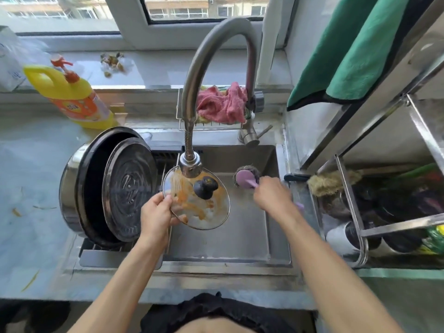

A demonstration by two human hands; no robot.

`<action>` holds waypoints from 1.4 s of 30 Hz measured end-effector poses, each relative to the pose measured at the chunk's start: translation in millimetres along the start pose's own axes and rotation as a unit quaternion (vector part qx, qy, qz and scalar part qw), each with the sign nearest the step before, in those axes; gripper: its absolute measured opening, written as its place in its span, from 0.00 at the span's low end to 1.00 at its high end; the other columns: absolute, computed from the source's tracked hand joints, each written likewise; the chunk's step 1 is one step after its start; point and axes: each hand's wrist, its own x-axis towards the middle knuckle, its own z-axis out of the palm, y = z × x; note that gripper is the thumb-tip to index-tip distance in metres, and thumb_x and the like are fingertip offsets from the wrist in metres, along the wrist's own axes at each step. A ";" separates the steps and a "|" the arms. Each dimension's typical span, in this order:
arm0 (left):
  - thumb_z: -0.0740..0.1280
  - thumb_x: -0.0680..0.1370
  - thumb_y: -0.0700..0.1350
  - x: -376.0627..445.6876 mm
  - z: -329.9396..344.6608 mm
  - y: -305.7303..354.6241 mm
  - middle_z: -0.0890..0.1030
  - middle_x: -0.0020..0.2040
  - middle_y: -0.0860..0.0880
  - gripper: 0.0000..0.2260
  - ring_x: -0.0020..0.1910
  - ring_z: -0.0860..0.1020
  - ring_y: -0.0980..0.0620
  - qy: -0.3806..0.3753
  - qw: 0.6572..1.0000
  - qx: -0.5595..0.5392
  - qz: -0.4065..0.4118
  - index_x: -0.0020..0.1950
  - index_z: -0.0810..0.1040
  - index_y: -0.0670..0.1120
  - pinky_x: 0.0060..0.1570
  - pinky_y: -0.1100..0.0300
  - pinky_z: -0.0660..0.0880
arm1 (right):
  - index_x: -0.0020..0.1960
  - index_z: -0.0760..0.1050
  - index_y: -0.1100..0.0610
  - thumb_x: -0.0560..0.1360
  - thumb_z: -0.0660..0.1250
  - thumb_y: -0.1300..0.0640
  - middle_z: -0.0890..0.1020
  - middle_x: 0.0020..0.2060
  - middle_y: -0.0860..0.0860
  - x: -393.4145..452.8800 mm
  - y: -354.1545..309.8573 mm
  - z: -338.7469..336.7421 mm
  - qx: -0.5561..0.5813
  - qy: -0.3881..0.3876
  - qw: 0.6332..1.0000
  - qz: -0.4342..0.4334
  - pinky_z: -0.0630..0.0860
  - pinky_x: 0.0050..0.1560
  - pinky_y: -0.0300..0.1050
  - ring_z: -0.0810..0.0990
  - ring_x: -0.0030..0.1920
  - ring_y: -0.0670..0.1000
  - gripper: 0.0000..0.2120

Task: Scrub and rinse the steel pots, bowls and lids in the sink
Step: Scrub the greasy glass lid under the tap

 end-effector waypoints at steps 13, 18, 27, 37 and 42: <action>0.60 0.85 0.43 11.3 -1.7 -4.0 0.82 0.40 0.51 0.10 0.40 0.81 0.52 0.051 0.998 0.042 0.018 0.52 0.82 0.47 0.37 0.53 0.79 | 0.55 0.78 0.51 0.80 0.60 0.52 0.82 0.45 0.55 18.5 -45.1 0.8 0.132 -0.009 0.976 -0.170 0.78 0.45 0.56 0.79 0.44 0.59 0.10; 0.62 0.83 0.47 10.6 2.4 -12.9 0.85 0.44 0.52 0.12 0.49 0.83 0.46 0.083 0.991 0.084 0.059 0.45 0.83 0.53 0.53 0.43 0.79 | 0.59 0.77 0.46 0.80 0.58 0.49 0.82 0.42 0.54 -23.6 -54.0 26.0 0.132 0.025 0.957 -0.258 0.77 0.43 0.54 0.78 0.45 0.61 0.11; 0.61 0.83 0.41 8.1 4.0 -3.4 0.78 0.36 0.49 0.14 0.37 0.75 0.53 0.097 0.988 0.079 0.089 0.42 0.80 0.38 0.42 0.54 0.74 | 0.70 0.68 0.44 0.80 0.57 0.57 0.77 0.42 0.55 -29.5 -55.6 31.7 0.009 0.060 0.952 -0.301 0.68 0.36 0.50 0.79 0.41 0.63 0.20; 0.63 0.82 0.42 23.7 9.1 5.0 0.77 0.36 0.47 0.14 0.37 0.75 0.50 0.095 0.989 0.095 0.069 0.37 0.79 0.41 0.42 0.54 0.74 | 0.70 0.67 0.45 0.80 0.58 0.58 0.74 0.40 0.53 -29.0 -56.7 33.8 0.007 0.076 0.950 -0.301 0.67 0.35 0.49 0.79 0.39 0.62 0.20; 0.62 0.82 0.44 25.8 14.0 5.1 0.72 0.35 0.46 0.16 0.36 0.69 0.49 0.073 0.991 0.094 0.064 0.41 0.75 0.32 0.39 0.55 0.66 | 0.71 0.66 0.45 0.80 0.56 0.59 0.78 0.45 0.56 -14.3 -42.3 24.2 -0.012 0.063 0.967 -0.246 0.68 0.38 0.51 0.79 0.43 0.63 0.21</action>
